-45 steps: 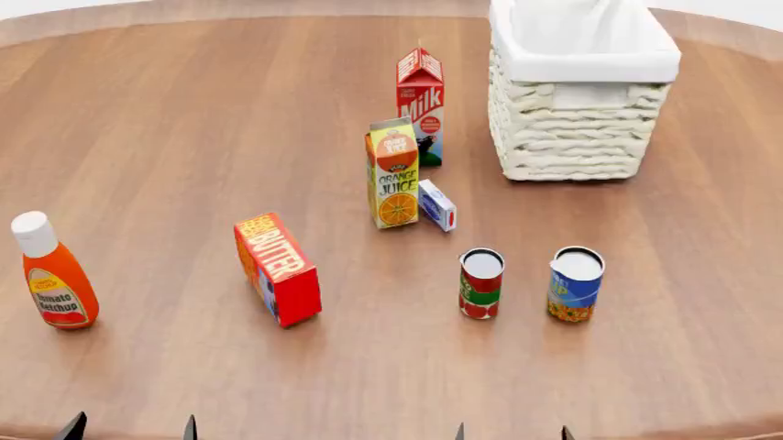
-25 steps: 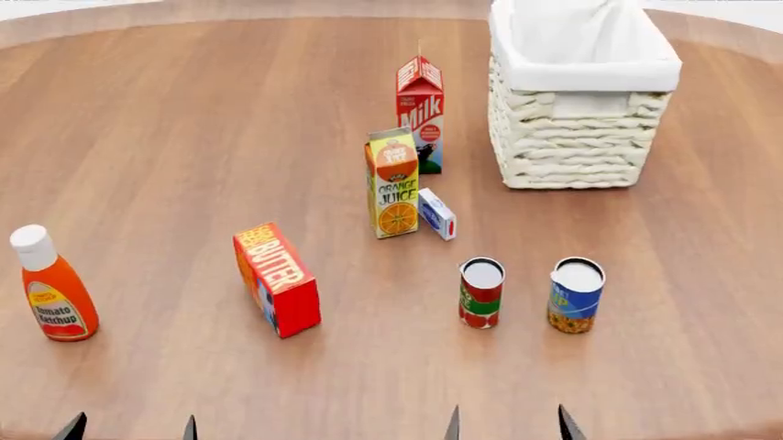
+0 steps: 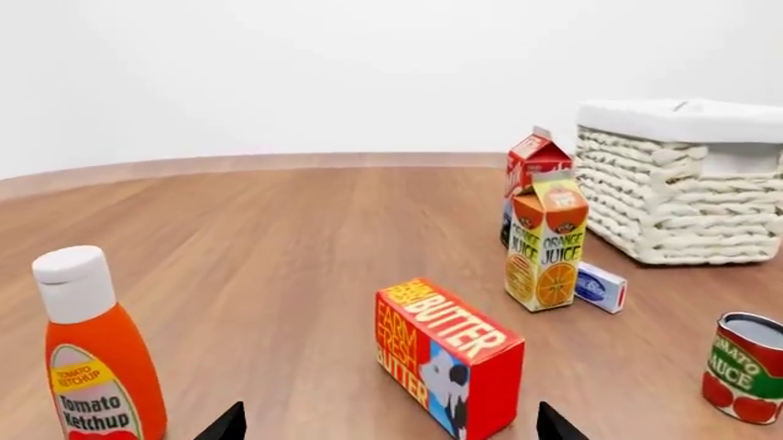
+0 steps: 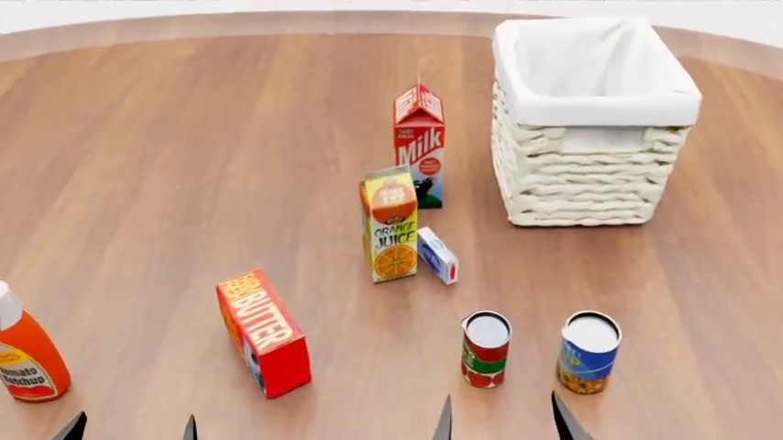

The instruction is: Pick up the orange juice, and put it in the basket.

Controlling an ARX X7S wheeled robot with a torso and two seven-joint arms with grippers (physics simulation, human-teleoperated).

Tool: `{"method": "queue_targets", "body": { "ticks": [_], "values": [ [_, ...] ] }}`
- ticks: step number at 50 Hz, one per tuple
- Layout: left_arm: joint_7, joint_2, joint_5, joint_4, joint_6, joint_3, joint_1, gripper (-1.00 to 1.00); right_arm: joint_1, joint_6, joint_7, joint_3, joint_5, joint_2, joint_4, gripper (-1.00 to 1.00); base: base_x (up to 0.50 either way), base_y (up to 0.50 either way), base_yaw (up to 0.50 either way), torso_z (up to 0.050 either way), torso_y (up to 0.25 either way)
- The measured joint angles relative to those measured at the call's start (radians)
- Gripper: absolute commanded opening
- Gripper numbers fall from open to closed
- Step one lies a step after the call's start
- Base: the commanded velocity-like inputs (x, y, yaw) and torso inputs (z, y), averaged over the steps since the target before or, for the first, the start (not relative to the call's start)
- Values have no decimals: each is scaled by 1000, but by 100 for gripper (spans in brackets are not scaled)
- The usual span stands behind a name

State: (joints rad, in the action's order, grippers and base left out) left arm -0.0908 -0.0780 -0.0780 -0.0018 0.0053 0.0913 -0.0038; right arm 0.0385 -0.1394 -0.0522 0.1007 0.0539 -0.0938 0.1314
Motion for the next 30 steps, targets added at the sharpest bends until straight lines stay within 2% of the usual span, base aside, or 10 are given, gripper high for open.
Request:
{"method": "queue_targets", "body": {
  "ticks": [30],
  "values": [
    [-37,-32,-32,-2,5,38,-4,100,3,-14,-29,30,40,-30,14,100,268,0,0,0,0]
  ]
}}
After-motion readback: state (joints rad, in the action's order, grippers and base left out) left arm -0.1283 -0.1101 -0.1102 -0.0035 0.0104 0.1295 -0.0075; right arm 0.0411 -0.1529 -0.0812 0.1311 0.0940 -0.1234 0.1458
